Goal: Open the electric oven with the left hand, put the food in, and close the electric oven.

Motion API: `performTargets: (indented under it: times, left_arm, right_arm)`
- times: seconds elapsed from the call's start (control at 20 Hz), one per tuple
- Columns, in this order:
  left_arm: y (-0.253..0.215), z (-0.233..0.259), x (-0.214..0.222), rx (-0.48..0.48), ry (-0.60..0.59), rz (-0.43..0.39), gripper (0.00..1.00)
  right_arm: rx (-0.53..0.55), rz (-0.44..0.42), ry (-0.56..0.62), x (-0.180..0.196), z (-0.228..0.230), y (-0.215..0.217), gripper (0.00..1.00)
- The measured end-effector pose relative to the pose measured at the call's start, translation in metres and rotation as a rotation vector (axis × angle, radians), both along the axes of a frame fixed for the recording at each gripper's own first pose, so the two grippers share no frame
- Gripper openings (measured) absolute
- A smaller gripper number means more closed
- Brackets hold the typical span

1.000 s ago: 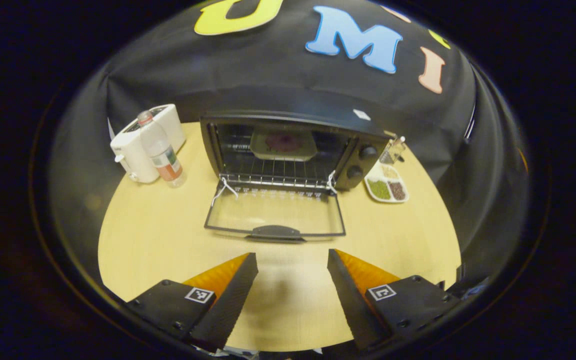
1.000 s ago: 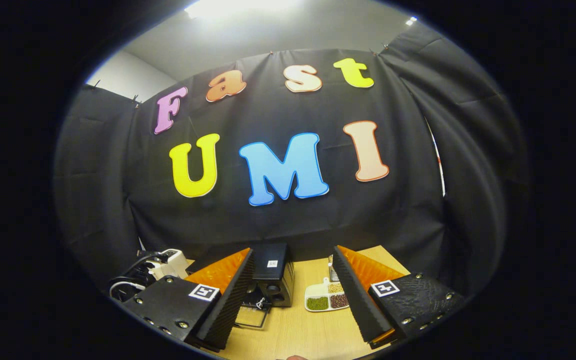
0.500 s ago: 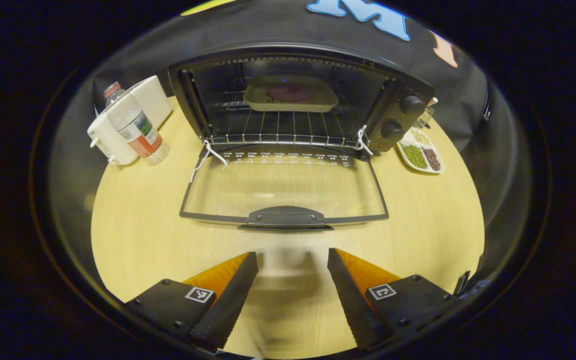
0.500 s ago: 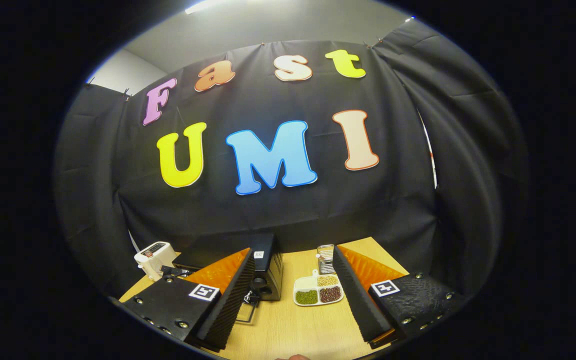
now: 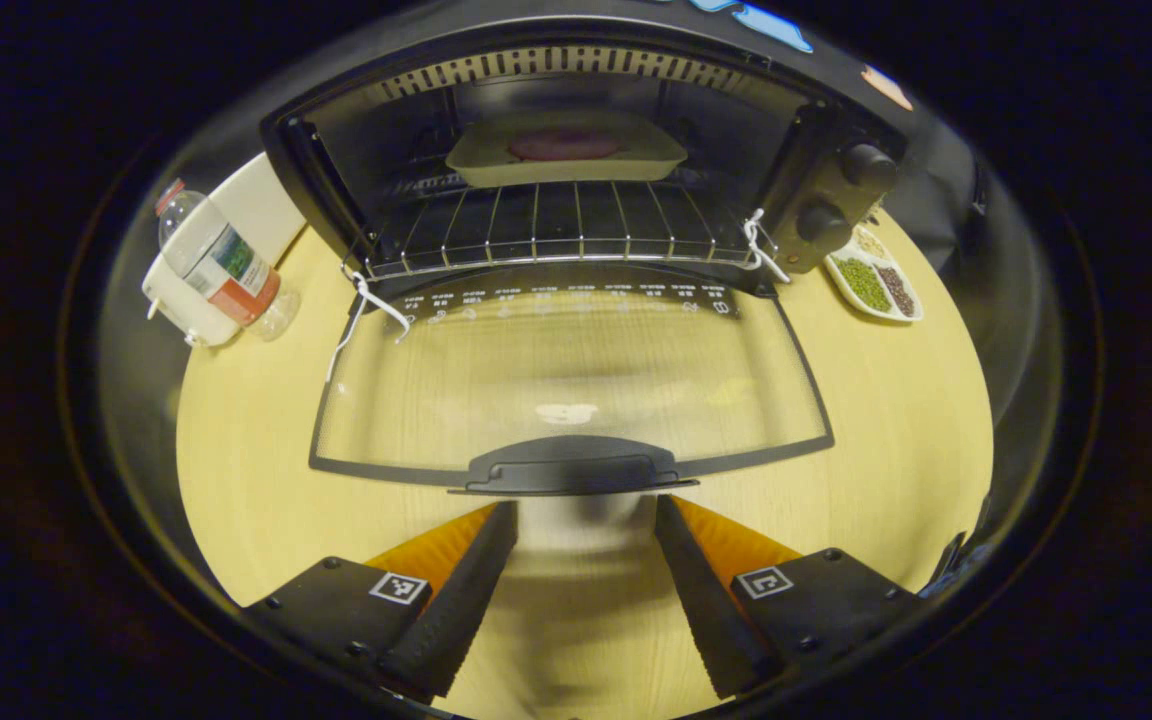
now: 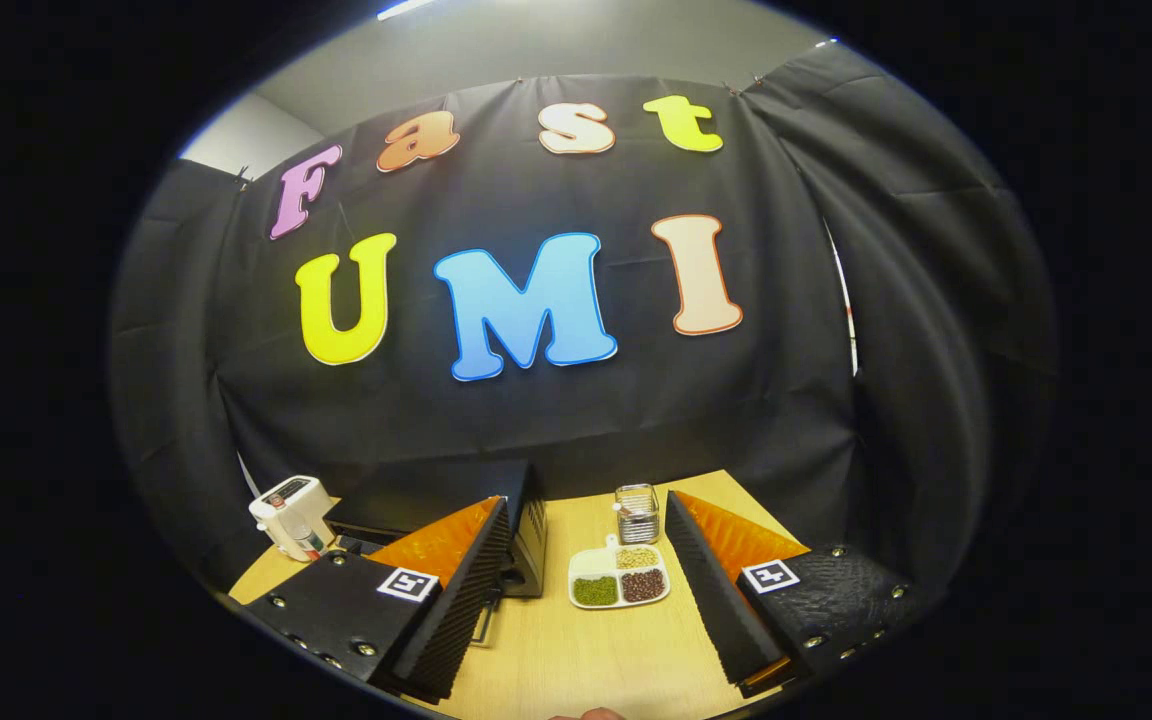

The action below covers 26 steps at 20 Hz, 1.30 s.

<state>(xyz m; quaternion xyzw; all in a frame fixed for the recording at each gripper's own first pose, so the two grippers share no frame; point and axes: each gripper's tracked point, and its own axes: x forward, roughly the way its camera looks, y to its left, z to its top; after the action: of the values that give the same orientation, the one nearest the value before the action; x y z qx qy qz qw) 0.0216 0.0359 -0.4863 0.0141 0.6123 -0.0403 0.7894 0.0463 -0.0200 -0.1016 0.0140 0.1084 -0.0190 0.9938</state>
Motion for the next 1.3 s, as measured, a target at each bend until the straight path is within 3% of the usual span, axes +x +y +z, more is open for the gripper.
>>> performTargets:
  times: [0.1,0.2,0.25,0.4,0.5,0.6,0.7,1.15,1.2,1.25,1.3]
  left_arm:
    - [0.001,-0.003,0.003,0.002,0.003,0.003,0.93]
    - [0.001,-0.004,0.006,0.004,-0.001,-0.008,1.00]
    - [0.001,-0.006,0.005,0.007,0.005,-0.011,0.96]
    - [0.000,-0.003,0.005,0.000,0.006,-0.008,1.00]
    - [0.001,0.001,0.005,-0.003,-0.003,-0.007,0.97]
    - [0.001,0.009,0.004,-0.004,-0.017,-0.010,1.00]
    - [0.001,0.020,0.003,-0.010,-0.041,-0.010,0.96]
    - [-0.003,0.067,0.009,-0.051,-0.141,0.000,0.99]
    - [-0.003,0.069,0.011,-0.055,-0.149,0.002,0.95]
    - [-0.004,0.072,0.013,-0.060,-0.157,0.004,0.99]
    - [-0.004,0.075,0.014,-0.063,-0.167,0.007,0.95]
  right_arm:
    - [0.007,-0.007,0.011,0.000,-0.004,0.000,0.95]
    - [0.008,-0.009,0.016,0.000,-0.005,0.001,0.95]
    - [0.007,-0.007,0.019,0.001,-0.006,0.002,0.95]
    - [0.007,0.003,0.028,0.003,-0.009,0.007,0.95]
    - [0.005,0.011,0.024,0.003,-0.008,0.011,0.95]
    - [0.003,0.017,0.021,0.004,-0.008,0.013,0.95]
    - [0.009,0.021,0.015,0.005,-0.005,0.015,0.95]
    - [0.037,0.022,-0.008,0.003,0.006,0.020,0.95]
    - [0.038,0.019,-0.011,0.003,0.006,0.020,0.95]
    - [0.040,0.017,-0.012,0.004,0.007,0.019,0.95]
    - [0.042,0.013,-0.010,0.003,0.006,0.019,0.95]
